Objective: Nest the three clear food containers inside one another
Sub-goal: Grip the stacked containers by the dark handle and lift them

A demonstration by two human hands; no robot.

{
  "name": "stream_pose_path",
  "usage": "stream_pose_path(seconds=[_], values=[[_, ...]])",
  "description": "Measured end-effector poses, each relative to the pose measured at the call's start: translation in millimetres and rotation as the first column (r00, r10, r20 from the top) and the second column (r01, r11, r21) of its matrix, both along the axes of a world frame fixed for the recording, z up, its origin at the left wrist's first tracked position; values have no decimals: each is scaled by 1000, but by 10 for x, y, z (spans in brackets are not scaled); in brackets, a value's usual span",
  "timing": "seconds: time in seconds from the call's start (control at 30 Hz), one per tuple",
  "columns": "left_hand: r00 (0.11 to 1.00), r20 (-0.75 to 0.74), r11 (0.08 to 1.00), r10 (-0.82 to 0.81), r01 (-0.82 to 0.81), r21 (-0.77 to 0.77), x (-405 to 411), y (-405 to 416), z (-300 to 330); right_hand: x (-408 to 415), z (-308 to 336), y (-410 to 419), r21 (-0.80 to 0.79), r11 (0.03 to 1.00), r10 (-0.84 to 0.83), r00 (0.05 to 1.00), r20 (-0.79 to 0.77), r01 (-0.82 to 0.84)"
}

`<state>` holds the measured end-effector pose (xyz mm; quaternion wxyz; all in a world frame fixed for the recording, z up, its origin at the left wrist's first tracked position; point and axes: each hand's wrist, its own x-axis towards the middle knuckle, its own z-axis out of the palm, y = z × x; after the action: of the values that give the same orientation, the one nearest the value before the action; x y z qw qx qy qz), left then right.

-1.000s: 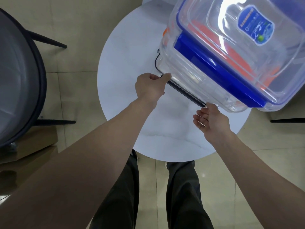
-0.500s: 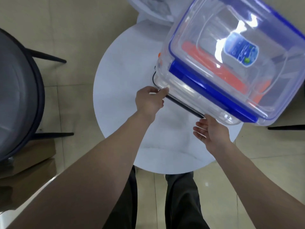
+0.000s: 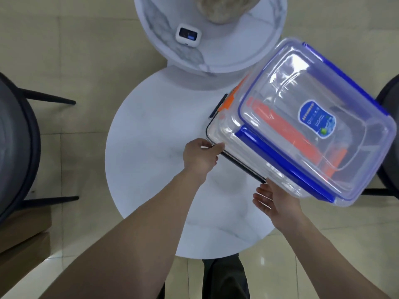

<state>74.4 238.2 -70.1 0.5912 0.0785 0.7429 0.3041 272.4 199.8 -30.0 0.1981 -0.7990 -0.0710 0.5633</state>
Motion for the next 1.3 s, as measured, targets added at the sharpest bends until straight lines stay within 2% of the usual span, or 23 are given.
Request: stream_pose_path(seconds=[0.5,1.3], values=[[990,-52,990,-130,133,57,206,518,-53,219,-29,394,-44,990,-139,989,-57,136],[982,-79,976,-172,181,125,258,1281,-52,150,-107,856,-49,986,-164,977,-136,159]])
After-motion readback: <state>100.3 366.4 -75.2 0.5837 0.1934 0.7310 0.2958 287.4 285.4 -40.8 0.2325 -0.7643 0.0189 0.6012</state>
